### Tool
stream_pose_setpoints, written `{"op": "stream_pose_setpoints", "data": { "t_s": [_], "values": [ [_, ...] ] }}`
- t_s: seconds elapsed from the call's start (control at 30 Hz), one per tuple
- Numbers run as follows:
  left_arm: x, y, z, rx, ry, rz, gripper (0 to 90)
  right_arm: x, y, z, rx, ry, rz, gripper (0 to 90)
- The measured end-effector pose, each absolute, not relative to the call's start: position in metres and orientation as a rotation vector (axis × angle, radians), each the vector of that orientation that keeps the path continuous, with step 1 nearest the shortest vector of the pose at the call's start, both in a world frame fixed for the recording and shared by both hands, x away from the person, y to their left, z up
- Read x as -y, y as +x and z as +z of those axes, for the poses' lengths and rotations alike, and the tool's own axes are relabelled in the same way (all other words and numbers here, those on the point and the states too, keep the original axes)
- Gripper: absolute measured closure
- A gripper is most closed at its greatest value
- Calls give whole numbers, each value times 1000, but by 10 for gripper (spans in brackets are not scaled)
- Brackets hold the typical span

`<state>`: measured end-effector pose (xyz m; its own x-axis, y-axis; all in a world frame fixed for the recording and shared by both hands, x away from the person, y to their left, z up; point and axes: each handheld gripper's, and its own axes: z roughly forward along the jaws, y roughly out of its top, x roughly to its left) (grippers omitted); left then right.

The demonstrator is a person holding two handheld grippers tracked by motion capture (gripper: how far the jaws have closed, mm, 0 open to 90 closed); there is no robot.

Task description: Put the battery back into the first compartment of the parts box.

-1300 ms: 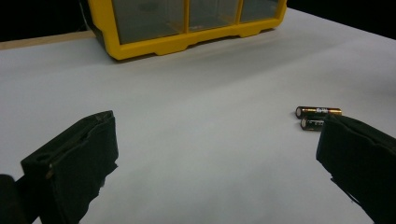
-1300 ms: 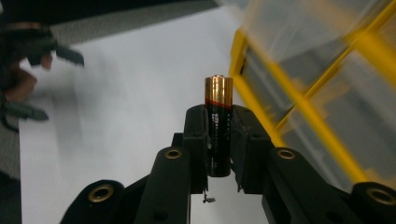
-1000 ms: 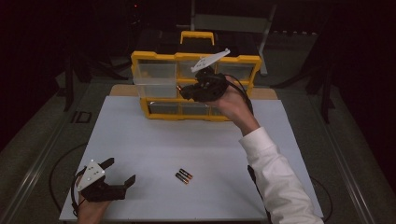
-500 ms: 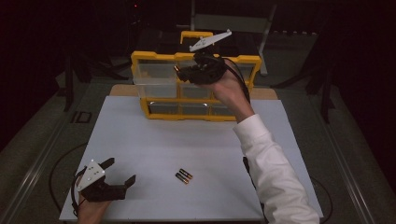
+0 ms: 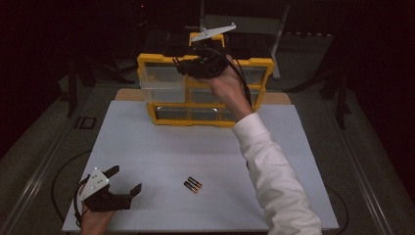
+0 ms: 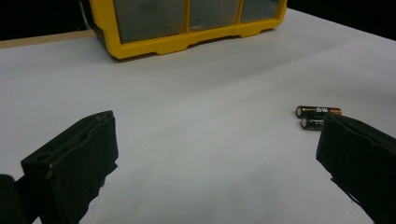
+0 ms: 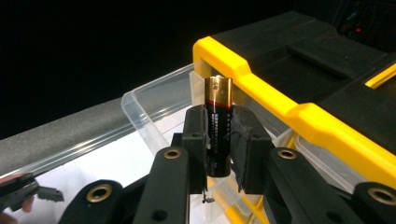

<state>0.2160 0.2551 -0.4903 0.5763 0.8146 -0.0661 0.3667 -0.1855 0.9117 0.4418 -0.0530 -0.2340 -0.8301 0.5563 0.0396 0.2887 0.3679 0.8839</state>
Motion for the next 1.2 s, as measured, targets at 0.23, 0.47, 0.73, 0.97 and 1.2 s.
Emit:
{"op": "stream_pose_setpoints", "data": {
  "t_s": [0.23, 0.47, 0.73, 0.97, 1.2],
  "values": [
    [-255, 216, -490, -971, 1780, 546, 0, 46, 446, -241, -2376, 780, 1435, 709],
    [-255, 215, -490, -972, 1777, 545, 0, 45, 444, -244, -2426, 808, 1367, 247],
    [-254, 216, -490, -972, 1782, 545, 0, 59, 436, -245, -2417, 805, 1281, 138],
    [-254, 216, -490, -970, 1782, 545, 0, 68, 429, -259, -2461, 804, 1186, 133],
    [-253, 216, -490, -969, 1783, 546, 0, 69, 418, -277, -2514, 774, 1088, 135]
  ]
}}
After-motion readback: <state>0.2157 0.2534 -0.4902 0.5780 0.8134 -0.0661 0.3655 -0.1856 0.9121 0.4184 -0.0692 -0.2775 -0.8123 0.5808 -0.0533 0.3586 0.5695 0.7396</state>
